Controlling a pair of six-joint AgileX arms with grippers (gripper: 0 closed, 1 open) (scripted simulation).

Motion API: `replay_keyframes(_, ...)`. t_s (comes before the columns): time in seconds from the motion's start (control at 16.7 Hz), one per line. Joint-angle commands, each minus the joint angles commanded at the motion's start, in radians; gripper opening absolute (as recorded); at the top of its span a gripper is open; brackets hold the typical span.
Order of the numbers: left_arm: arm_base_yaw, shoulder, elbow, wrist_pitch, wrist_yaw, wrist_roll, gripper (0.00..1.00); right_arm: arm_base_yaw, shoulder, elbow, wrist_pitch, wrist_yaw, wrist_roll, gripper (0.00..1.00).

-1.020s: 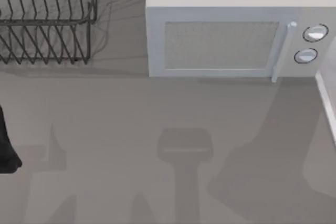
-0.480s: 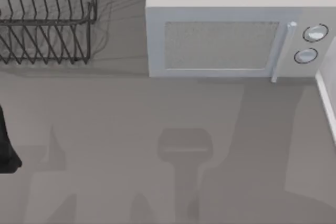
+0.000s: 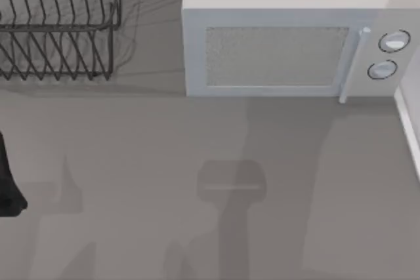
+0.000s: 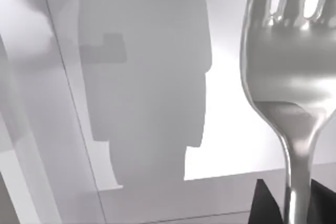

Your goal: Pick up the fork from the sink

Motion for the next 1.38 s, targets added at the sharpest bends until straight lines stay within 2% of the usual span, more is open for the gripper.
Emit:
replay_keyframes(0.3,0.000,0.000,0.000,0.000,0.000,0.000,1.00,0.181,-0.316,-0.361,-0.011,0.017,0.275,0.00)
replay_keyframes(0.66,0.000,0.000,0.000,0.000,0.000,0.000,1.00,0.517,-0.641,-0.751,0.058,0.012,0.512,0.00)
replay_keyframes(0.96,0.000,0.000,0.000,0.000,0.000,0.000,1.00,0.707,-0.729,-0.873,0.137,-0.003,0.565,0.00)
replay_keyframes(1.38,0.000,0.000,0.000,0.000,0.000,0.000,1.00,0.712,-0.725,-0.889,0.155,-0.005,0.567,0.00)
